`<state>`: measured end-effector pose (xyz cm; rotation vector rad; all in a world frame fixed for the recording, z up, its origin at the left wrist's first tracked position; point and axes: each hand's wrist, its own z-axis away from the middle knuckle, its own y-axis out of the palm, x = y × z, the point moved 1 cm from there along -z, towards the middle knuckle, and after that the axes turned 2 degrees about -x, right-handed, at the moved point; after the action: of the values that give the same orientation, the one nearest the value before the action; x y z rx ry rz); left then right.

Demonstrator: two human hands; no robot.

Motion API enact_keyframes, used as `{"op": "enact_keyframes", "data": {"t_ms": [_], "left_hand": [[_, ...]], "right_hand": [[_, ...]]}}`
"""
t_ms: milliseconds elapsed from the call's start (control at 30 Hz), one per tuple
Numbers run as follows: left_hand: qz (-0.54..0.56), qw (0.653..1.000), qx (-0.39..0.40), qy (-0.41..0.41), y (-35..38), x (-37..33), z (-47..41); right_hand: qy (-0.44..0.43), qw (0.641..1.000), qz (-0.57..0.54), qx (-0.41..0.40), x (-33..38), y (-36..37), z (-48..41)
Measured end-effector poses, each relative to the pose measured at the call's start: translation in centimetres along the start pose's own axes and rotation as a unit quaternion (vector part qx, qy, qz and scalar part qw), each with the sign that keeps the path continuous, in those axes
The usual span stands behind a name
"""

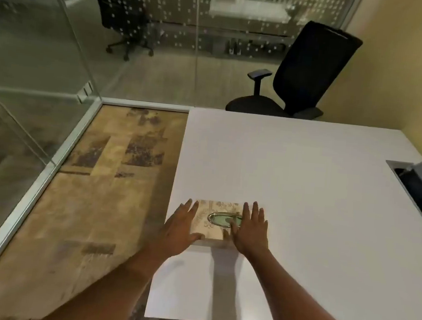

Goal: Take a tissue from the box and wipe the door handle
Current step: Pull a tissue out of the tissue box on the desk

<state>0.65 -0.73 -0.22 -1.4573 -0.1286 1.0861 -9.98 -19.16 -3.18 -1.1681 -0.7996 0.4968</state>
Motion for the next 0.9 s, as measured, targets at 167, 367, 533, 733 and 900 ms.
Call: {"op": "enact_keyframes", "data": {"t_ms": [167,367,533,733,900], "left_hand": [[-0.039,0.999,0.037,-0.006,2.8,0.0,-1.1],[-0.015,0.999,0.035,-0.001,4.4,0.1,-2.3],[0.006,1.0,-0.011,-0.007,5.0,0.1,-2.7],[0.002,1.0,0.006,-0.012,5.3,-0.1,-3.1],[-0.063,0.997,0.019,-0.04,5.4,-0.5,-4.1]], "right_hand": [[0.018,1.0,-0.019,0.005,-2.6,0.7,-0.6],[-0.016,0.999,-0.025,-0.019,-3.3,0.9,-1.0],[-0.042,0.998,0.0,-0.053,-2.9,0.6,-1.5],[-0.103,0.993,-0.022,-0.058,-2.3,0.5,-2.5],[-0.231,0.972,-0.004,-0.05,-1.7,0.2,-3.8]]}}
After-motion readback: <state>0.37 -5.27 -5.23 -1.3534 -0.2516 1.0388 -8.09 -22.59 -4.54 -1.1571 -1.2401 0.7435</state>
